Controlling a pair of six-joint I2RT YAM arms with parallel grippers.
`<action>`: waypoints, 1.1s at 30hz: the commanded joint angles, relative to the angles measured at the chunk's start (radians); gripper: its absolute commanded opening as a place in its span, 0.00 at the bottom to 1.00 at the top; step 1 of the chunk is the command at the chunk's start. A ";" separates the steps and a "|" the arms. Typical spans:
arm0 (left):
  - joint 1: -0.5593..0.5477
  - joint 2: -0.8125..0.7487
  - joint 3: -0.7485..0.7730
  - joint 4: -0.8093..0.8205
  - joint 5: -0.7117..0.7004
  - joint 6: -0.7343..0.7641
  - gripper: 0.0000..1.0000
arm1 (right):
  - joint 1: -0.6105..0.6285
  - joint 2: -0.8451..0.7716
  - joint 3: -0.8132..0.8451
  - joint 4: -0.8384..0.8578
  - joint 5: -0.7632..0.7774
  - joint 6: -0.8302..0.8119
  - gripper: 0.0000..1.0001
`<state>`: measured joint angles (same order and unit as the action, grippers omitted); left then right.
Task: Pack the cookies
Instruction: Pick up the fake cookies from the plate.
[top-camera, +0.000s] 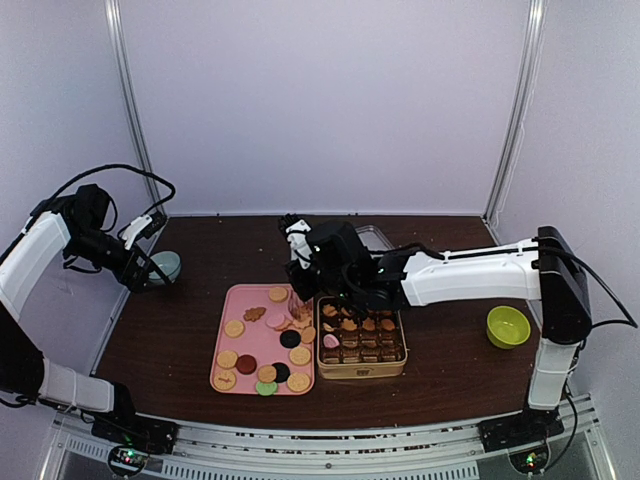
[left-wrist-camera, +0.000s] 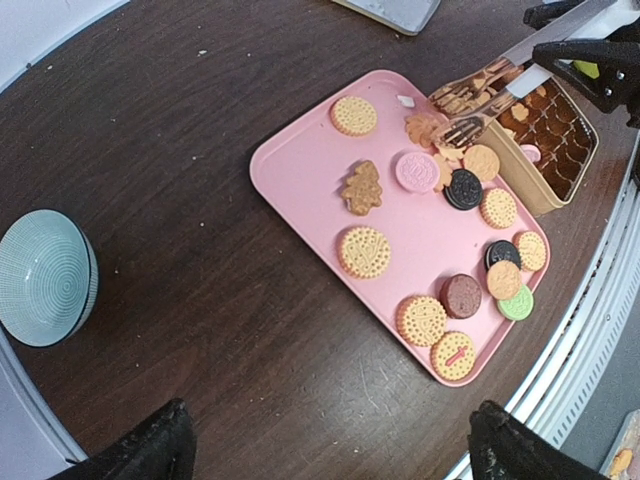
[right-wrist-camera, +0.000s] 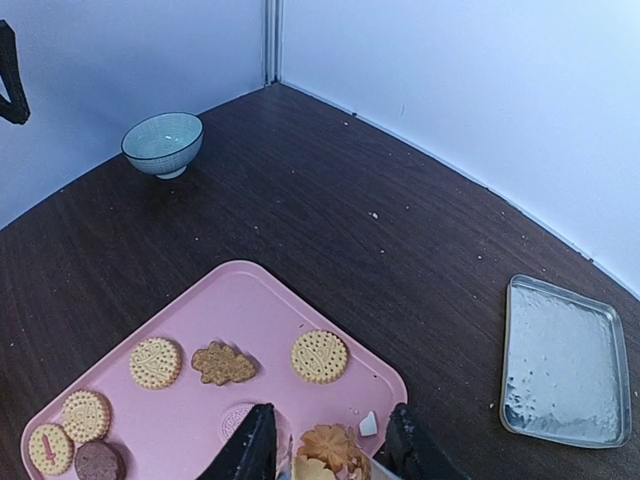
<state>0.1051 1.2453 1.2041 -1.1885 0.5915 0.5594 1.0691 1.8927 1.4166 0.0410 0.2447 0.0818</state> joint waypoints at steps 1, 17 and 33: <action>0.005 -0.001 -0.005 -0.008 0.025 0.016 0.98 | -0.001 -0.013 0.007 0.024 0.025 0.007 0.38; 0.005 0.003 -0.003 -0.014 0.031 0.025 0.98 | 0.001 0.008 0.013 0.000 -0.023 0.016 0.40; 0.005 0.003 0.004 -0.020 0.034 0.028 0.98 | 0.001 -0.088 -0.020 0.038 -0.057 0.104 0.12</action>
<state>0.1051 1.2453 1.2041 -1.1995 0.6048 0.5713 1.0691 1.8893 1.4044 0.0299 0.1848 0.1490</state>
